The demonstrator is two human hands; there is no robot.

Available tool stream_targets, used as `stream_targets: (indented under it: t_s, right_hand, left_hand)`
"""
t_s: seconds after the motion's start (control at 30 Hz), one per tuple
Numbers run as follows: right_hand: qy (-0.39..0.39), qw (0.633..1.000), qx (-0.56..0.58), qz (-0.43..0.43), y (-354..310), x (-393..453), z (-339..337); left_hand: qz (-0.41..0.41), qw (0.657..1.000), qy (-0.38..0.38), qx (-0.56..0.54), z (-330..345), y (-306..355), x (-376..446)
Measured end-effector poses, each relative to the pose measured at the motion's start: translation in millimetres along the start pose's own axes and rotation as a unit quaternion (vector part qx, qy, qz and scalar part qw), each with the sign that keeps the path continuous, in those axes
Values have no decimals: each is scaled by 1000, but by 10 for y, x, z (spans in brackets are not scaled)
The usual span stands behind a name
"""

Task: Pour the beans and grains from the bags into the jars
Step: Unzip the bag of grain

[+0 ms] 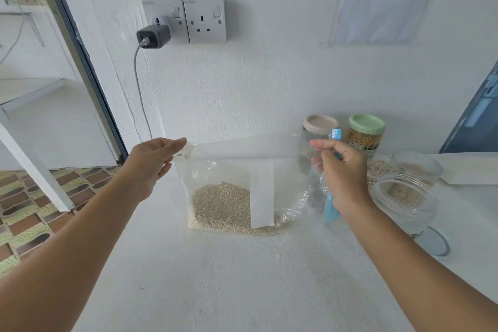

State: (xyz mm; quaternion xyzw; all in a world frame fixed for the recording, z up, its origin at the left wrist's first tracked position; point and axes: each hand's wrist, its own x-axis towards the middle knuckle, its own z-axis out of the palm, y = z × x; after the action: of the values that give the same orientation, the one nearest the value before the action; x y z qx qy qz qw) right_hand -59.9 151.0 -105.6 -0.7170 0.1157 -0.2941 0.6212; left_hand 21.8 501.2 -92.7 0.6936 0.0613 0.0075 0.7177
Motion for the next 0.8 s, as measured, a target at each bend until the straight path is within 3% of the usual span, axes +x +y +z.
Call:
stream_targets:
  t_s: [0.1, 0.2, 0.4, 0.8]
  right_hand:
    - [1, 1000, 4, 0, 19, -4, -4]
    - [0, 1000, 7, -1, 30, -6, -5]
    - [11, 1000, 22, 0, 5, 19, 1]
    - [4, 1000, 26, -3, 19, -8, 9]
  left_hand:
    - [-13, 999, -47, 8, -21, -53, -43]
    - [-22, 998, -44, 25, -38, -87, -83]
    - [1, 996, -47, -75, 23, -29, -128]
    - [32, 997, -76, -8, 7, -33, -143]
